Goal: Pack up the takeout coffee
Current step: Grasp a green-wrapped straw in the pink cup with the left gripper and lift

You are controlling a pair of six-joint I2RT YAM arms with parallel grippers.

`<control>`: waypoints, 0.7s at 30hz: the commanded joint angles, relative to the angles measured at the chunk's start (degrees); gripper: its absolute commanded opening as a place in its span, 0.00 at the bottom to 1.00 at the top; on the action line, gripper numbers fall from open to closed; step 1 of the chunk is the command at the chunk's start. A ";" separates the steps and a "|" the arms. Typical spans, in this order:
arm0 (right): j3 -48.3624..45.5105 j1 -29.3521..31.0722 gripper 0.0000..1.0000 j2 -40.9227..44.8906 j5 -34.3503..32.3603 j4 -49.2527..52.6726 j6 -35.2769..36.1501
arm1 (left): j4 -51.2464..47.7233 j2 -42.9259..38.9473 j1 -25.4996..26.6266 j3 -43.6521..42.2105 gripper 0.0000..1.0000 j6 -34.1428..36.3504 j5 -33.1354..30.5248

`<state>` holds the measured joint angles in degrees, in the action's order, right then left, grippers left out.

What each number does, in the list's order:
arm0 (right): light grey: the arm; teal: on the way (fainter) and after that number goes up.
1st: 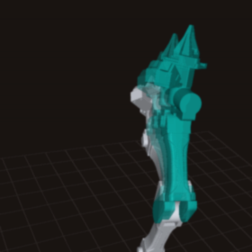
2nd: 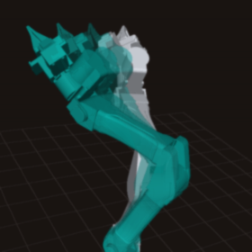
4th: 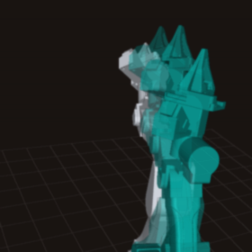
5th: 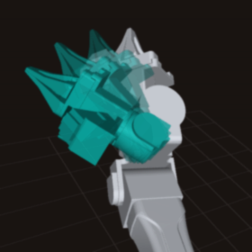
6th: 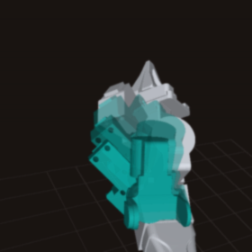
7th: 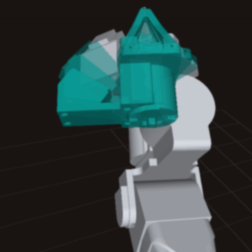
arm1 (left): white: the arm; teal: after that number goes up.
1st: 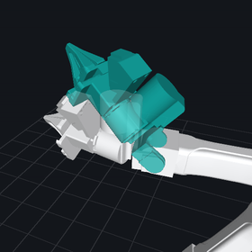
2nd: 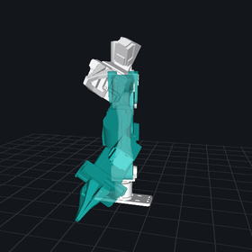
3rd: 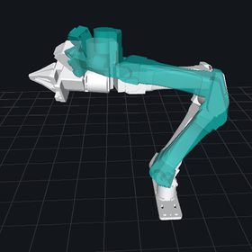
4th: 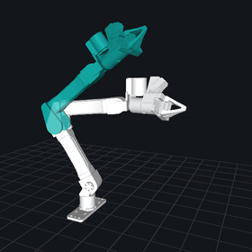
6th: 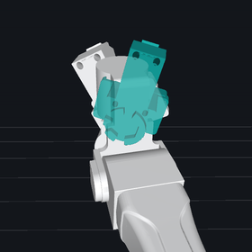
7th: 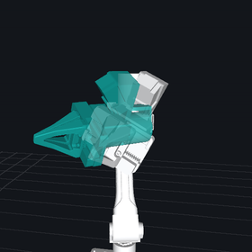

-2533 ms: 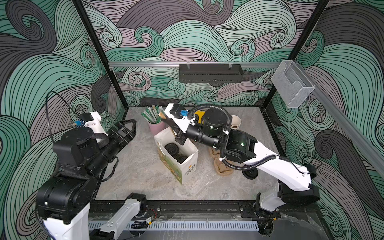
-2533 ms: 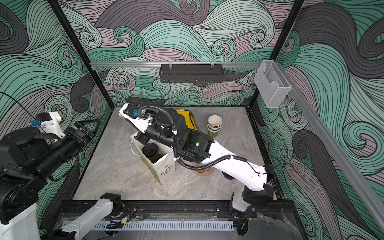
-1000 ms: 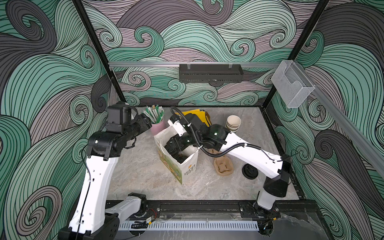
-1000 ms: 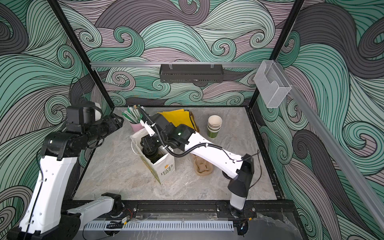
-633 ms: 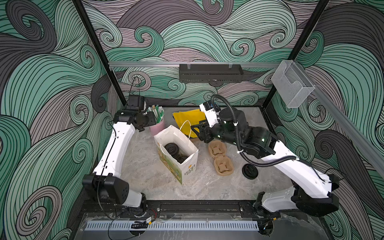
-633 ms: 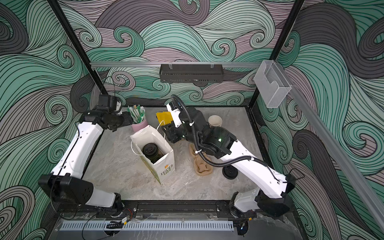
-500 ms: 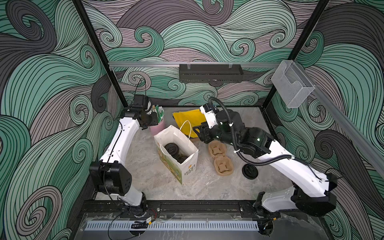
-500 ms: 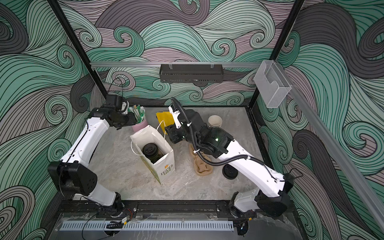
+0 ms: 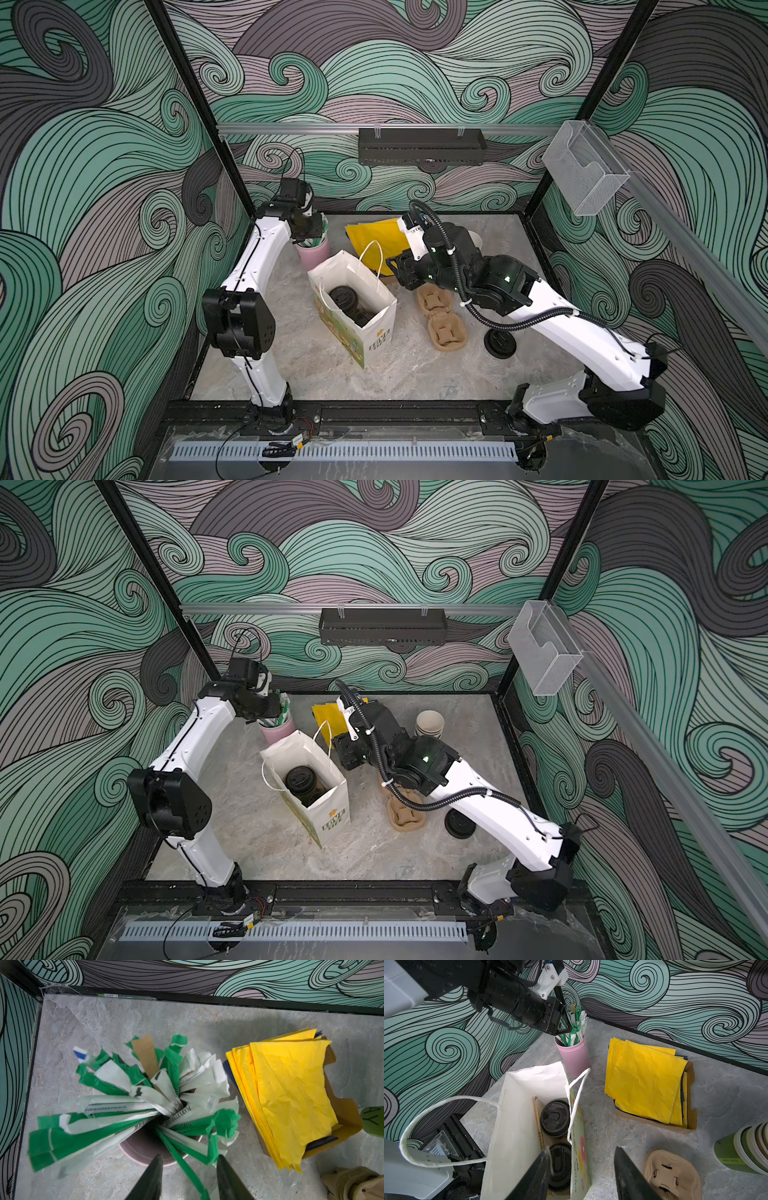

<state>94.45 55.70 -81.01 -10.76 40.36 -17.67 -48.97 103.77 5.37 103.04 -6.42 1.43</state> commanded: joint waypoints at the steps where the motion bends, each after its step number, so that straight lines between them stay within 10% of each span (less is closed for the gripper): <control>1: 0.47 0.02 0.51 0.72 -1.89 0.62 -0.87 | -3.52 1.29 0.52 3.48 0.41 0.94 -2.43; 21: -0.72 -0.03 0.51 1.49 -1.80 -0.08 -1.31 | -7.09 -0.36 0.70 3.57 0.30 -3.05 -8.04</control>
<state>94.35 55.70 -80.90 -11.79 40.53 -18.24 -54.43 104.99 5.72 105.62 -8.47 -5.13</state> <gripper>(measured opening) 0.512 0.307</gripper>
